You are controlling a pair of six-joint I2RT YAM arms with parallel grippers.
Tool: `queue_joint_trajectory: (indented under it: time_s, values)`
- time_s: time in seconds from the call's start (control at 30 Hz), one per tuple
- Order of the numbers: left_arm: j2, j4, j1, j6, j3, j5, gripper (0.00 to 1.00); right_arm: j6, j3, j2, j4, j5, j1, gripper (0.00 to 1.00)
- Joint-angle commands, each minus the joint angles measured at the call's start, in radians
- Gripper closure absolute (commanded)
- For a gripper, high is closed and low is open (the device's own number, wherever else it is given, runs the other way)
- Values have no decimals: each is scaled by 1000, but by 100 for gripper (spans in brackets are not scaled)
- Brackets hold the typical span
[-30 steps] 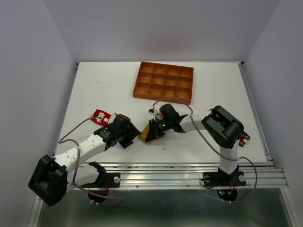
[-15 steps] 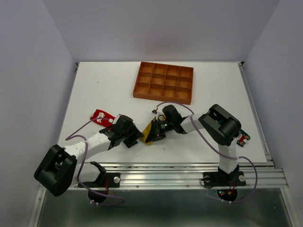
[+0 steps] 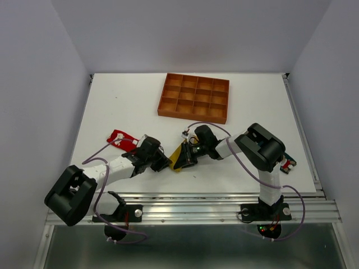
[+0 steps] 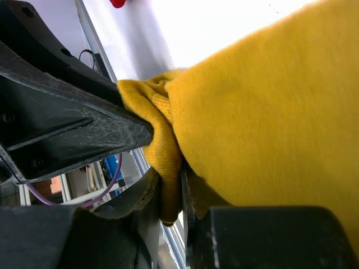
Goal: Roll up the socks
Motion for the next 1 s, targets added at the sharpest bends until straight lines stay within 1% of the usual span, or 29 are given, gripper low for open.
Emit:
queue_joint_trajectory:
  time_s: [0.0,0.17,0.23,0.27,0.3,0.33,0.37,0.4,0.43,0.47,0.5,0.53,0.57,0.63,0.67,0.73,0.93,0.97]
  values:
    - [69,-14,-24,17,26,-7,68,10,-21,28,15,20,-6,95]
    - [136,-38,-49,30,64,-20,69,19,-33,25,33,17,-16,94]
    - [170,-56,-53,36,77,-23,73,10,-33,20,33,12,-16,91]
    - [182,-64,-54,37,92,-24,83,5,-35,19,32,12,-16,89]
    - [207,-76,-55,43,101,-29,89,0,-36,14,32,14,-16,84]
    - [219,-116,-55,48,129,-33,100,-10,-38,2,30,20,-16,82]
    - [245,-136,-60,54,144,-33,100,-29,-39,-6,24,23,-16,73]
    - [256,-151,-61,60,156,-65,100,-36,-39,-13,18,28,-16,68]
    - [265,-177,-61,69,167,-66,100,-56,-38,-24,6,41,-16,63]
    - [279,-181,-63,73,181,-62,100,-81,-23,-47,-66,55,-16,54]
    - [282,-181,-66,79,186,-59,100,-131,-13,-61,-105,72,-16,52]
    - [285,-187,-66,82,193,-58,100,-159,-6,-76,-144,121,-16,50]
    - [285,-188,-67,83,196,-58,100,-182,1,-111,-218,156,-16,48]
    - [282,-208,-69,82,205,-67,100,-243,1,-154,-267,237,-16,45]
    - [281,-216,-69,85,209,-73,100,-256,4,-176,-325,273,-16,43]
    - [268,-247,-69,83,219,-92,100,-294,7,-226,-384,348,-16,42]
    - [244,-294,-69,79,232,-105,100,-372,4,-315,-482,468,-16,40]
    - [241,-300,-69,74,232,-104,100,-381,-5,-331,-487,509,-3,40]
